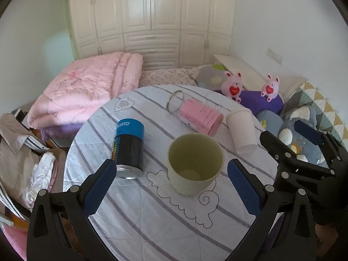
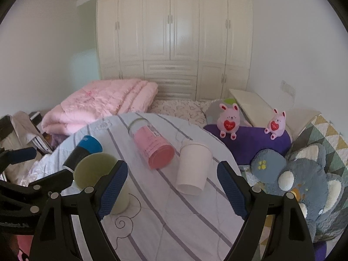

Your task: Flip cup upright

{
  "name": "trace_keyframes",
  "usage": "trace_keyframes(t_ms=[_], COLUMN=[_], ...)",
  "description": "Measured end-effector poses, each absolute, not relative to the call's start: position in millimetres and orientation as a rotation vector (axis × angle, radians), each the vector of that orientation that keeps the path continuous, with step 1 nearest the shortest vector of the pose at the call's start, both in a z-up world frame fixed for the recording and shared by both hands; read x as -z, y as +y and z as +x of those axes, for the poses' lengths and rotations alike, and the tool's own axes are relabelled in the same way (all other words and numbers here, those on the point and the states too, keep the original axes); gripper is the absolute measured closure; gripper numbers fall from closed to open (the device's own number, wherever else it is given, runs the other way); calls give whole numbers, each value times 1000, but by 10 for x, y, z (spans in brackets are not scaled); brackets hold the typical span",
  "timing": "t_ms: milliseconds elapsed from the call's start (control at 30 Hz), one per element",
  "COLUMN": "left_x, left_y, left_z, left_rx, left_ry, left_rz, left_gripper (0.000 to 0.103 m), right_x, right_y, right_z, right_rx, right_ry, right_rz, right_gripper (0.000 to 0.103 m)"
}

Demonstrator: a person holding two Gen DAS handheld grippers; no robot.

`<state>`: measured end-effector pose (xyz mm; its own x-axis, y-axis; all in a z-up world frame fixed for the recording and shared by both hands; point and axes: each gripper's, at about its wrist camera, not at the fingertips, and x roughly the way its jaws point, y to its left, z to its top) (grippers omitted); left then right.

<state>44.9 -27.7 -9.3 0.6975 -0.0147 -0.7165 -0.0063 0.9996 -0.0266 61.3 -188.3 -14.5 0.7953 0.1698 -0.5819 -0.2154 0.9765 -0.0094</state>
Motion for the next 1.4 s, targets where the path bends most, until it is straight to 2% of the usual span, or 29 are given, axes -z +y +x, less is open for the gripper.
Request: trace_keyframes(t_ms=[433,700,967,1400], left_x=[73,-93,-176,-218], left_y=[-295,-373,-394,-448], left_z=[510,321,225,150], left_rx=[17,23,50,43], left_ry=[765,587,503,466], left_rz=[-28,27,17,43], left_gripper=[0,0,0,0], right_x=[122,17,-98,-109], right_y=[-1861,-1924,-1959,-1989], right_z=[716,585,403,399], right_rx=[-187,-181,-160,-166], right_ry=[631,507,352,333], right_rz=[-72,-55,-46,-38], right_gripper=[17,17,17,17])
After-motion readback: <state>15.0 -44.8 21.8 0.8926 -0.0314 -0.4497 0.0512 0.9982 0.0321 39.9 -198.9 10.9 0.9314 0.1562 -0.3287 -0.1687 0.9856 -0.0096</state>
